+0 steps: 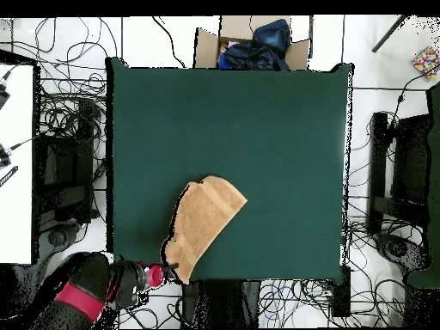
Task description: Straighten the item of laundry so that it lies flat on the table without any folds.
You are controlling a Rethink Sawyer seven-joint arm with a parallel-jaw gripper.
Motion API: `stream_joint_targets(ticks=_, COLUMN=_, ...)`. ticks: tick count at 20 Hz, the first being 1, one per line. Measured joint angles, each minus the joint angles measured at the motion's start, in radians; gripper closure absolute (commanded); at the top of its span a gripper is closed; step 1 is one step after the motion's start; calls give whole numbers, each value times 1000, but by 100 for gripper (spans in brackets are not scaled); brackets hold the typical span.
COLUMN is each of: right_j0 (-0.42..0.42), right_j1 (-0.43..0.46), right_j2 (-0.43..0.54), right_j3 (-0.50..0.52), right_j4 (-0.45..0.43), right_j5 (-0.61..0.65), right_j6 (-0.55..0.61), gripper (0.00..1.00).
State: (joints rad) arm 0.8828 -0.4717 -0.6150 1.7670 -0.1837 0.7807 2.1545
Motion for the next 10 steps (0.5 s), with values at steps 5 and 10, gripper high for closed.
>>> stream_joint_targets(ticks=5, right_j0=35, right_j1=-103, right_j2=0, right_j3=27, right_j4=0, right_j5=127, right_j6=0, gripper=100)
stream_joint_targets(ticks=10, right_j0=46, right_j1=-215, right_j2=-1, right_j3=37, right_j4=-1, right_j5=227, right_j6=0, gripper=100)
